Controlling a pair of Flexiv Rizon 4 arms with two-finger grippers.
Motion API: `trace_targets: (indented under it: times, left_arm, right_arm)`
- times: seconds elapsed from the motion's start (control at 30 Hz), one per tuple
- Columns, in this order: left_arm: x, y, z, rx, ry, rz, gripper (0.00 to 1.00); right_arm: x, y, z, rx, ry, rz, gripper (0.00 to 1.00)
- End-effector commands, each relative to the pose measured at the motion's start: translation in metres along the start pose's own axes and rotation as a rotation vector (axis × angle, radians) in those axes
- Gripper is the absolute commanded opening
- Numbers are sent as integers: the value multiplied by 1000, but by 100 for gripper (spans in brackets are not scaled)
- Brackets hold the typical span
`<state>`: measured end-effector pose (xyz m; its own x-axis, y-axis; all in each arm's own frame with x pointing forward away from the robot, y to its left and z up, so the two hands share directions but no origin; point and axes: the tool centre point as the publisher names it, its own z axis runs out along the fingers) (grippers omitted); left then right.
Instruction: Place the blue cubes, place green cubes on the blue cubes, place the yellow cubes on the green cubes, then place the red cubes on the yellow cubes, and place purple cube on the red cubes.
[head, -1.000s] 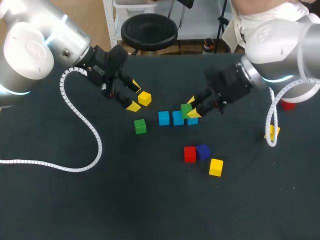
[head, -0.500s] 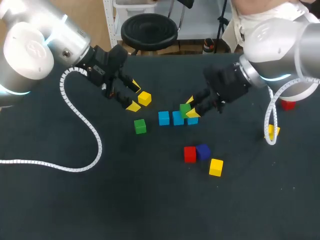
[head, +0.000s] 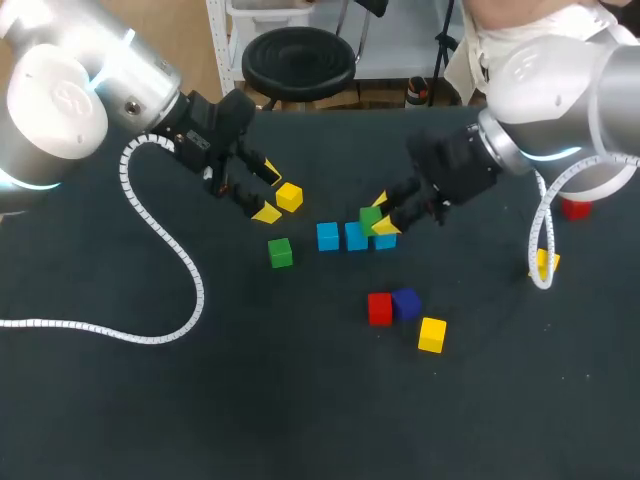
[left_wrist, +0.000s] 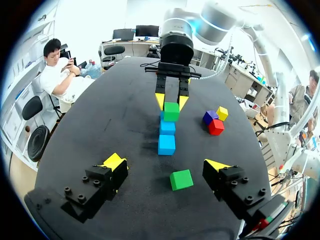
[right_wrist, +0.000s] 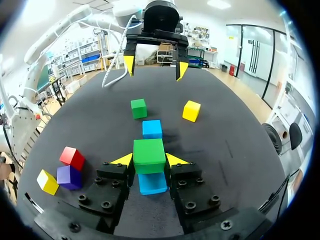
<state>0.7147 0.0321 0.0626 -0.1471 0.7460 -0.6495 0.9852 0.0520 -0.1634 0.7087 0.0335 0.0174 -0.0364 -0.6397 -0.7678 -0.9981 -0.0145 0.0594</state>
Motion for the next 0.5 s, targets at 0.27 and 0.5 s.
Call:
trace_targets:
  times: [0.27, 0.5]
  left_arm:
    - [0, 1, 0, 2, 3, -1, 100]
    - [0, 1, 0, 2, 3, -1, 100]
  right_arm:
    - [0, -4, 1, -12, -3, -2, 39]
    - [0, -4, 2, -22, -4, -4, 53]
